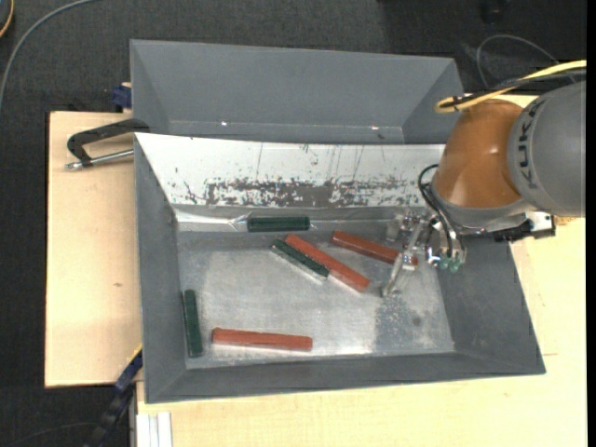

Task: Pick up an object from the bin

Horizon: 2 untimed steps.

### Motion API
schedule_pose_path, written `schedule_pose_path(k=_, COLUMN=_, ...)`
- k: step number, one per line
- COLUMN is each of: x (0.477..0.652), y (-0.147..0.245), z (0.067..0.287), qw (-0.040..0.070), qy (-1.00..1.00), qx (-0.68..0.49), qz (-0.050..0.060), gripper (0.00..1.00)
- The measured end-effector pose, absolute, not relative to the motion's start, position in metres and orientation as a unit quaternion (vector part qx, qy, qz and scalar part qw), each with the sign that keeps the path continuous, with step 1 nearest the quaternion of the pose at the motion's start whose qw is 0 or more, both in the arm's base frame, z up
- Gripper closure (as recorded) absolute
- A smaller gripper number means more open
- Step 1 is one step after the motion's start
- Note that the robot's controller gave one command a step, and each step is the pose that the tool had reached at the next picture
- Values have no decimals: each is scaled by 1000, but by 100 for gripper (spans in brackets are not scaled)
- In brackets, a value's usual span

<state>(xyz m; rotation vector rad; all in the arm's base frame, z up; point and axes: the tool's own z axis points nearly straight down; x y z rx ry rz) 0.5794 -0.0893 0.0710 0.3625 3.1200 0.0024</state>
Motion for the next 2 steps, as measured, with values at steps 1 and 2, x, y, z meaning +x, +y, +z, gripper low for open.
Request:
schedule_pose_path(k=1, x=580, y=-90, z=71, qw=1, qy=993, qx=116, qz=0, gripper=100)
schedule_pose_path(k=2, x=576, y=-46, z=255, qw=7, qy=997, qx=-77, qz=-1, gripper=100)
